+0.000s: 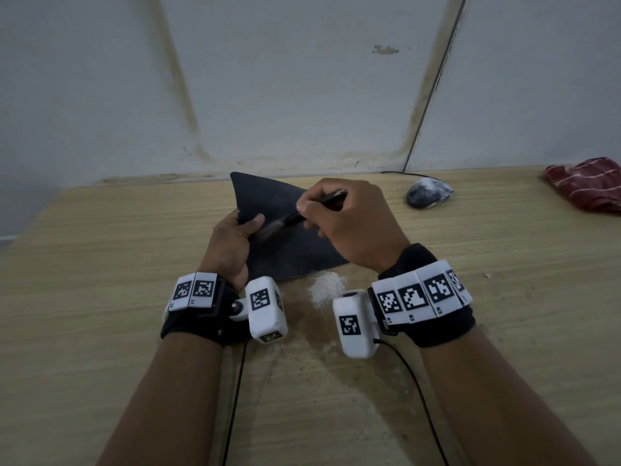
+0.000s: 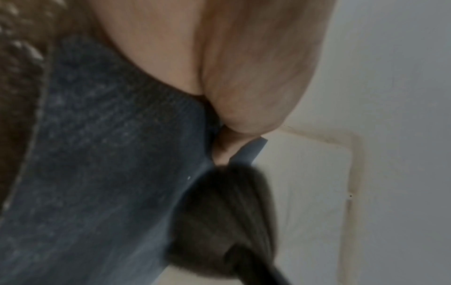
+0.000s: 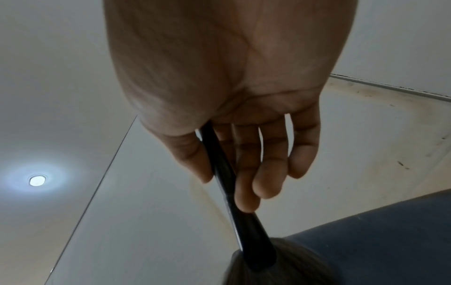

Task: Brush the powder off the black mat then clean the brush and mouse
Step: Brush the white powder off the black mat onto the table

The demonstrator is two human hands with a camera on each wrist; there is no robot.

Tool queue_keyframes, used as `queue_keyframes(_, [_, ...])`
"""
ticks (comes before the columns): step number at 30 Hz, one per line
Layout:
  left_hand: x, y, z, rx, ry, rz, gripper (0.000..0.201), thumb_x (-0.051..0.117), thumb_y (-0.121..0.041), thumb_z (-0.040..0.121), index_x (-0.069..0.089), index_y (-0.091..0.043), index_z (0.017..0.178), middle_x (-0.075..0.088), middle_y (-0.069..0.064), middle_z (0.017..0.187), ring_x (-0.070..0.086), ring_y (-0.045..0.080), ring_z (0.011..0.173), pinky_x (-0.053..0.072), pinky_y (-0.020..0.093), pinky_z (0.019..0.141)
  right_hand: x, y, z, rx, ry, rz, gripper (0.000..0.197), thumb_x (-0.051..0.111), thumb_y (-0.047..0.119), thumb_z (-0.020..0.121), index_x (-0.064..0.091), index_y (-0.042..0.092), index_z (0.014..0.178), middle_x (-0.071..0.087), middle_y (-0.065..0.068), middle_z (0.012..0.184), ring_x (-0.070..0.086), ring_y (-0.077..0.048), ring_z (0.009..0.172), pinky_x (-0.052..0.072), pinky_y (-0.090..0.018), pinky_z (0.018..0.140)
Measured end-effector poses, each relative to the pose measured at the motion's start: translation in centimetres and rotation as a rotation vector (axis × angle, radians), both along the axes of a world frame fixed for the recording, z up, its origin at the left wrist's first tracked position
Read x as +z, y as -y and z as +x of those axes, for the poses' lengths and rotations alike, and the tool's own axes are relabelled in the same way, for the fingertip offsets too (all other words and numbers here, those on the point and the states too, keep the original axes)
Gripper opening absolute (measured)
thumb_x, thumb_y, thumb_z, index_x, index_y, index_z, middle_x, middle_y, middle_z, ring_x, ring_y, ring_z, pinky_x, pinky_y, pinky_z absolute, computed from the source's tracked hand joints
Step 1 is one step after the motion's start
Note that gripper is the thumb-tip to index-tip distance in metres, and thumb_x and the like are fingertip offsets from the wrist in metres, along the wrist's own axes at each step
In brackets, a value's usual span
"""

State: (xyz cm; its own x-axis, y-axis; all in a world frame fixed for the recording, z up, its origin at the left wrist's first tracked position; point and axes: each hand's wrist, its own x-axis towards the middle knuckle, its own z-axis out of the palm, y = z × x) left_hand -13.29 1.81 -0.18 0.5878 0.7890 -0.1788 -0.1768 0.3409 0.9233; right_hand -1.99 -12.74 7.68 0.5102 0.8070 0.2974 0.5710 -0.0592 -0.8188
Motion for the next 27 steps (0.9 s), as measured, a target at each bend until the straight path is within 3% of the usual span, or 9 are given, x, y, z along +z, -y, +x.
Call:
queue_keyframes(4, [0.2,0.3,0.0,-0.013,0.010,-0.010,0.029,0.048,-0.005,0.100,0.058,0.000,0.126,0.067,0.022,0.121,0.068,0.036,0.100,0.059,0.047,0.083,-0.6,0.0,-0.4,0.100,0.114,-0.206,0.012,0.067,0.027,0.089,0.077,0.022,0.084,0.070,0.013,0.069,0.065,-0.003,0.068,0.054,-0.026,0.073])
queue_keyframes(6, [0.2,0.4,-0.1,-0.029,0.021,-0.016,0.027,0.048,-0.004,0.100,0.058,-0.002,0.124,0.068,0.022,0.119,0.069,0.035,0.097,0.060,0.043,0.073,-0.5,0.2,-0.2,0.083,0.105,-0.243,0.014,0.067,0.023,0.086,0.076,0.017,0.077,0.070,0.004,0.065,0.066,-0.010,0.065,0.056,-0.034,0.071])
queue_keyframes(9, [0.1,0.3,-0.1,-0.016,0.012,-0.008,0.027,0.050,-0.005,0.099,0.059,-0.002,0.124,0.069,0.021,0.118,0.069,0.037,0.100,0.060,0.047,0.077,0.0,0.5,0.2,0.046,0.037,-0.180,0.017,0.065,0.018,0.085,0.074,0.008,0.075,0.070,-0.007,0.065,0.065,-0.020,0.062,0.055,-0.041,0.069])
queue_keyframes(13, [0.0,0.3,0.0,-0.025,0.039,-0.022,0.030,0.048,-0.003,0.099,0.057,0.002,0.128,0.067,0.023,0.120,0.066,0.038,0.105,0.053,0.053,0.093,0.1,0.5,-0.2,0.118,0.008,-0.119,0.011,0.067,0.018,0.090,0.078,0.016,0.087,0.073,0.004,0.068,0.062,0.002,0.058,0.043,-0.012,0.059])
queue_keyframes(15, [-0.1,0.3,0.0,-0.025,0.038,-0.026,0.029,0.047,-0.003,0.099,0.056,0.003,0.126,0.068,0.024,0.114,0.067,0.039,0.097,0.054,0.051,0.086,-0.2,0.3,-0.5,0.183,0.058,-0.220,0.010,0.068,0.019,0.090,0.078,0.017,0.089,0.073,0.008,0.069,0.060,0.006,0.056,0.041,-0.008,0.059])
queue_keyframes(19, [-0.2,0.3,0.1,-0.016,0.050,-0.012,0.023,0.048,-0.001,0.099,0.059,-0.002,0.119,0.071,0.019,0.106,0.072,0.030,0.085,0.061,0.042,0.066,-0.2,0.6,0.0,0.138,0.090,-0.299,0.013,0.068,0.018,0.084,0.076,0.011,0.076,0.074,-0.001,0.070,0.069,-0.016,0.066,0.059,-0.037,0.069])
queue_keyframes(21, [-0.3,0.2,0.1,-0.013,0.039,-0.008,0.021,0.049,-0.002,0.099,0.061,-0.005,0.115,0.072,0.018,0.106,0.072,0.031,0.088,0.061,0.043,0.068,-0.1,0.7,0.5,0.075,0.051,-0.226,0.014,0.067,0.017,0.084,0.075,0.010,0.075,0.073,-0.006,0.070,0.069,-0.024,0.069,0.056,-0.040,0.069])
queue_keyframes(24, [-0.4,0.1,0.2,-0.019,0.020,0.013,0.023,0.051,-0.005,0.099,0.064,-0.007,0.117,0.071,0.018,0.115,0.068,0.036,0.104,0.056,0.050,0.087,-0.3,0.6,0.7,0.016,-0.015,-0.084,0.010,0.068,0.019,0.088,0.078,0.016,0.086,0.072,0.007,0.068,0.064,-0.002,0.060,0.047,-0.018,0.064])
queue_keyframes(27, [-0.2,0.1,0.3,-0.008,0.021,0.035,0.023,0.049,-0.004,0.099,0.064,-0.006,0.116,0.072,0.015,0.106,0.070,0.028,0.093,0.056,0.043,0.082,-0.8,0.3,0.2,0.059,0.044,-0.133,0.013,0.068,0.026,0.091,0.079,0.022,0.098,0.069,0.020,0.075,0.060,0.012,0.064,0.041,-0.009,0.068])
